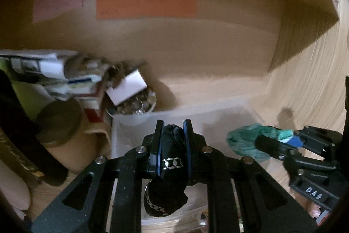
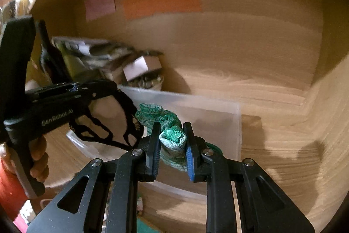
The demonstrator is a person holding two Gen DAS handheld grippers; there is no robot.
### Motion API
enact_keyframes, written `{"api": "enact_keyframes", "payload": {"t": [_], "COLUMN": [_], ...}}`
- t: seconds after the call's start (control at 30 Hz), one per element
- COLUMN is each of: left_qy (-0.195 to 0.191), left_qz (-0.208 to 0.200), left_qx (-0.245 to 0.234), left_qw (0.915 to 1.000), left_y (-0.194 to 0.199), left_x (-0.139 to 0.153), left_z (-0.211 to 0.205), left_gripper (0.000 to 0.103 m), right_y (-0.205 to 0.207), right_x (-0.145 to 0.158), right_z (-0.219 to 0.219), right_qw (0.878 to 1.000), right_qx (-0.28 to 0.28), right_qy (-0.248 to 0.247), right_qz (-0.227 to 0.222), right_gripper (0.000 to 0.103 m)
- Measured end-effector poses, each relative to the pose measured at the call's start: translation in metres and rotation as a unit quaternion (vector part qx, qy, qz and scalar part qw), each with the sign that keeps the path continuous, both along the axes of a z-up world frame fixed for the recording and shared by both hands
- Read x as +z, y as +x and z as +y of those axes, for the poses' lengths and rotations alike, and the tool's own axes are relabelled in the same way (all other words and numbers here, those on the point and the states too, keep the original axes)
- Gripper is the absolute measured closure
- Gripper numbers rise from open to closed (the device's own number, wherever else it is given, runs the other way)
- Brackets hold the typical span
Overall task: Organize soft objects
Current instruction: 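Lower both held items into the clear box and open both tools, then grasp the green sponge with the right tool while the left tool grasps the white pouch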
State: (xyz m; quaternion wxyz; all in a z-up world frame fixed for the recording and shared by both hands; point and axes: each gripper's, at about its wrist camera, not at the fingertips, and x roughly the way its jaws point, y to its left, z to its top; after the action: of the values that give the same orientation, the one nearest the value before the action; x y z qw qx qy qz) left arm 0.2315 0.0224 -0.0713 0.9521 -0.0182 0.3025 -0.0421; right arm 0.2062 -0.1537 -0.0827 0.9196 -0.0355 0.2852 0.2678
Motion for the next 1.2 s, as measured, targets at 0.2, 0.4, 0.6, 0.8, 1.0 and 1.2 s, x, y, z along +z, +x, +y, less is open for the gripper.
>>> {"api": "enact_keyframes", "payload": {"t": [0.2,0.4,0.6,0.8,1.0,1.2], "left_qy": [0.001,0.008,0.006,0.021,0.026,0.038], "left_qz": [0.046,0.064,0.056,0.013,-0.022,0.001], "left_qx": [-0.011,-0.018,-0.02,-0.012,-0.001,-0.006], "left_qw": [0.9989,0.9978,0.9982,0.9996,0.9994,0.9993], "left_y": [0.011,0.0,-0.009,-0.041,-0.084,-0.108], "left_x": [-0.018,-0.021,-0.014,0.009,0.024,0.009], "left_z": [0.002,-0.004,-0.002,0.0,0.004,0.002], "left_gripper": [0.086,0.077,0.048,0.028,0.001,0.001], "right_y": [0.015,0.017,0.007,-0.015,-0.045,-0.065], "right_x": [-0.024,-0.025,-0.014,0.009,0.03,0.021], "right_z": [0.011,0.011,0.005,-0.006,-0.024,-0.031], "right_qw": [0.999,0.998,0.999,1.0,1.0,1.0], "right_qx": [0.0,0.002,-0.001,-0.004,-0.011,-0.007], "right_qy": [-0.034,-0.039,-0.03,-0.017,0.011,0.008], "right_qz": [0.037,0.053,0.04,0.01,-0.023,-0.015], "right_gripper": [0.084,0.075,0.053,0.036,0.018,0.015]}}
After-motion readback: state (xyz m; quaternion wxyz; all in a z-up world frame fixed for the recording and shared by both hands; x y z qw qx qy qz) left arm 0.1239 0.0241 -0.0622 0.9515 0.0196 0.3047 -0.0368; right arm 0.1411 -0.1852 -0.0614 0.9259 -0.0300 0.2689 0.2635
